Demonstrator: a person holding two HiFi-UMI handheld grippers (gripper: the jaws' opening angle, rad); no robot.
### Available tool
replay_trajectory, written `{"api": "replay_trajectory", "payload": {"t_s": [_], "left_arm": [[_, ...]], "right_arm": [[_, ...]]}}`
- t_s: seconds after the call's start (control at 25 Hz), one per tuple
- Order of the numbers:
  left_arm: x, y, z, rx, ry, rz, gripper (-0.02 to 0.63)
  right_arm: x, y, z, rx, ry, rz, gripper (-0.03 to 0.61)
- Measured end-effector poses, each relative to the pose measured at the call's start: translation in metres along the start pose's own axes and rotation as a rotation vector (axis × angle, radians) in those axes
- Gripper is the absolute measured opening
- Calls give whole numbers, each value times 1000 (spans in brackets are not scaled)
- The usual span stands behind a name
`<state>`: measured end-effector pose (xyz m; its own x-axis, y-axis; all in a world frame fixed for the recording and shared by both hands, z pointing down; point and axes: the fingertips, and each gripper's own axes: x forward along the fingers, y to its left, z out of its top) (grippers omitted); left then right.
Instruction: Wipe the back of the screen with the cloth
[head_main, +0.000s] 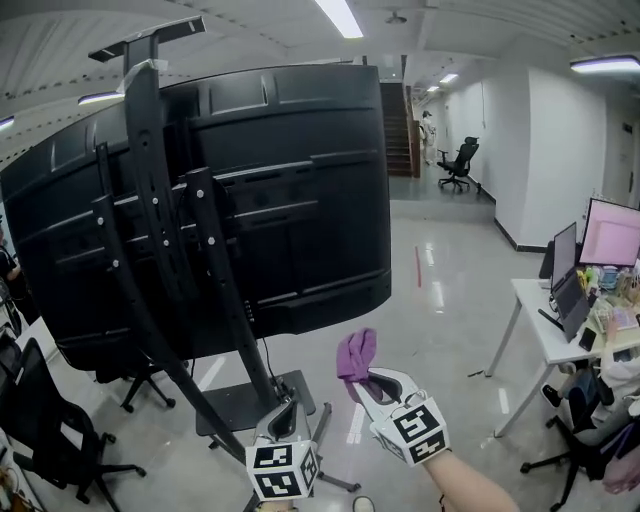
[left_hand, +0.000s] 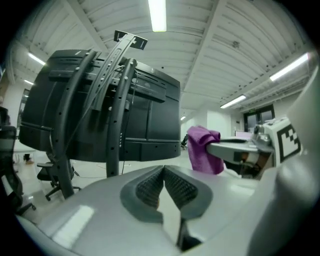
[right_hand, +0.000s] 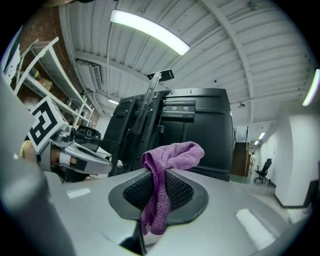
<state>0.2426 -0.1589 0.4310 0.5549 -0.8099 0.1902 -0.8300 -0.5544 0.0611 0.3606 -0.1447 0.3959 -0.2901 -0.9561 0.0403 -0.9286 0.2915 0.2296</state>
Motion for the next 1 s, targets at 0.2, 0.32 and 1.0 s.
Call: {"api": "replay_trajectory", "payload": {"t_s": [0.2,0.32,1.0], "left_arm": [[104,3,73,39,-35,2,8],[151,6,115,32,-57,-2,8],[227,37,165,108,-108,34,8]], "right_arm": [[89,-119,74,-283,-43,-10,54],[128,-180,136,-480,-72,-56,54],[207,-324,420,-1036,-232,-598,54]]}}
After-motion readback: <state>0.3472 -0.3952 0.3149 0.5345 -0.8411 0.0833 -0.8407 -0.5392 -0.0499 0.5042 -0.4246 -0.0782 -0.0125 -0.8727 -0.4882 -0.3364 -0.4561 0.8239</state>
